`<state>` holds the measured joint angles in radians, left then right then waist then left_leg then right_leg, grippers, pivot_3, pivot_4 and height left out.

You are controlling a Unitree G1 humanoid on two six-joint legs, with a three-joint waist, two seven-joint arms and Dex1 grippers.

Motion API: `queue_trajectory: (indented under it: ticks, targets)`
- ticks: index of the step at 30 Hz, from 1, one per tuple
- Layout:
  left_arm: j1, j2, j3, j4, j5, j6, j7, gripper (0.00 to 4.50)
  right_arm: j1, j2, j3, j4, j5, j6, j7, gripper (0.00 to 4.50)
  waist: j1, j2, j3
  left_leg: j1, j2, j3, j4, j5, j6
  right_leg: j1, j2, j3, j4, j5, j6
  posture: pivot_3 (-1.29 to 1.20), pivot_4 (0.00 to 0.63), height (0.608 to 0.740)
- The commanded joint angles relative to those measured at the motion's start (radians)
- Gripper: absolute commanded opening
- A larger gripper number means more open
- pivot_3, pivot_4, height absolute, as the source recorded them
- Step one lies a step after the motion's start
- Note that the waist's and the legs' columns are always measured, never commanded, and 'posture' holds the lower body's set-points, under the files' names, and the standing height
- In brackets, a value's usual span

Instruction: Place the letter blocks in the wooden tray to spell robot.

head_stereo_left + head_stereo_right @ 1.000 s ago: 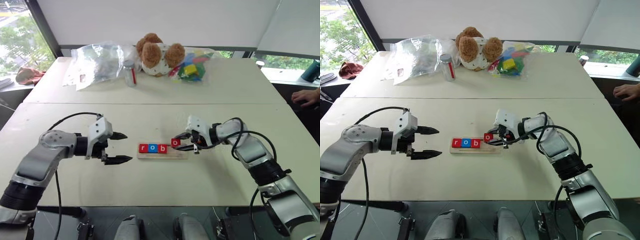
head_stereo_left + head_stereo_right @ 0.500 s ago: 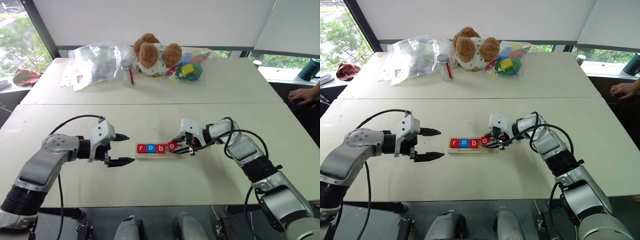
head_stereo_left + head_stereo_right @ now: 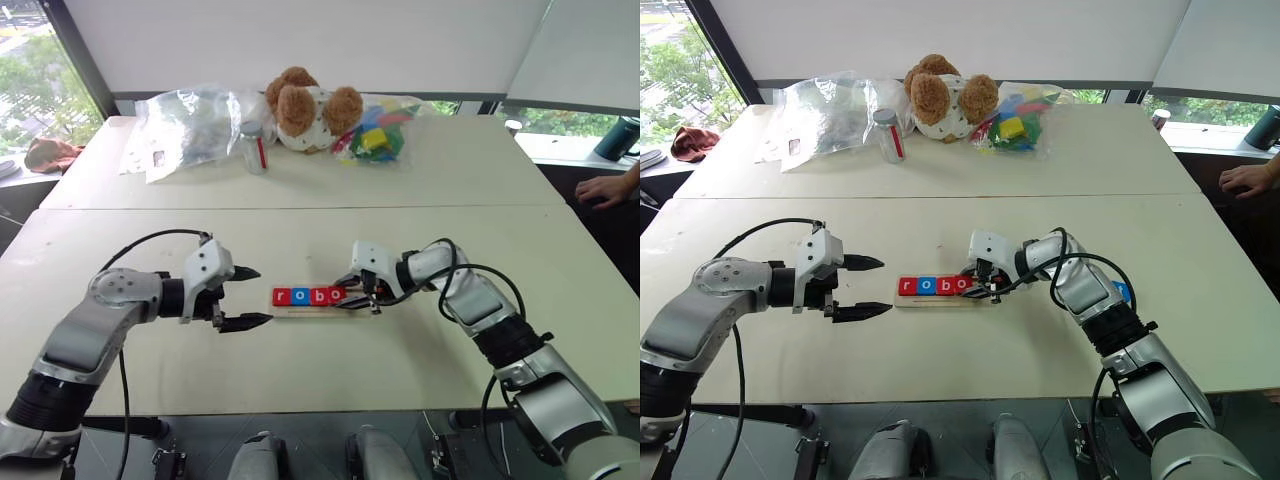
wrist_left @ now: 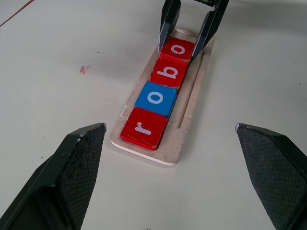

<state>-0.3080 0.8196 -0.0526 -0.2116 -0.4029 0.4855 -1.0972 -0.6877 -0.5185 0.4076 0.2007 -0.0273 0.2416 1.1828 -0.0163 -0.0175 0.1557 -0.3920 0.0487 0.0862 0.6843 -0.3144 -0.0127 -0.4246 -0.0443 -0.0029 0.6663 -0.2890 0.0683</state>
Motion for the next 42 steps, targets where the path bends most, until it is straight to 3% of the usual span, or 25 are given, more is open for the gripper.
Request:
queue_trajectory:
  ticks: [1, 3, 9, 24, 42]
  targets:
    - [-0.013, -0.005, 0.009, -0.015, 0.002, -0.015, 0.004, 4.5, 0.001, 0.007, 0.002, -0.017, 0.0, -0.005, 0.005, 1.12, 0.0, 0.0, 0.0, 0.0, 0.0, 0.0, 0.0, 0.0, 0.0, 0.0, 0.0, 0.0, 0.0, 0.0, 0.0, 0.0, 0.15, 0.74]
    - [-0.012, -0.008, 0.008, -0.018, 0.002, -0.014, 0.005, 4.5, 0.01, 0.0, 0.003, -0.03, 0.003, -0.002, 0.015, 1.12, 0.001, 0.0, 0.0, 0.0, 0.0, 0.0, 0.0, 0.0, 0.0, 0.0, 0.0, 0.0, 0.0, 0.0, 0.0, 0.0, 0.15, 0.74]
    - [-0.018, -0.02, 0.001, -0.007, 0.008, -0.019, 0.009, 4.5, 0.025, 0.003, -0.004, -0.052, 0.006, 0.01, 0.004, 3.95, 0.001, 0.0, 0.0, 0.0, 0.0, 0.0, 0.0, 0.0, 0.0, 0.0, 0.0, 0.0, 0.0, 0.0, 0.0, 0.0, 0.15, 0.74]
    - [-0.032, -0.04, -0.007, 0.0, 0.017, -0.022, 0.007, 4.5, 0.007, -0.037, -0.033, -0.074, 0.0, -0.034, -0.019, 3.95, 0.002, 0.0, 0.0, 0.0, 0.0, 0.0, 0.0, 0.0, 0.0, 0.0, 0.0, 0.0, 0.0, 0.0, 0.0, 0.0, 0.15, 0.74]
    - [-0.042, -0.056, -0.017, 0.003, 0.021, -0.017, 0.006, 4.5, -0.058, -0.003, -0.039, 0.046, -0.028, -0.091, -0.076, 3.95, 0.001, 0.0, 0.0, 0.0, 0.0, 0.0, 0.0, 0.0, 0.0, 0.0, 0.0, 0.0, 0.0, 0.0, 0.0, 0.0, 0.15, 0.74]
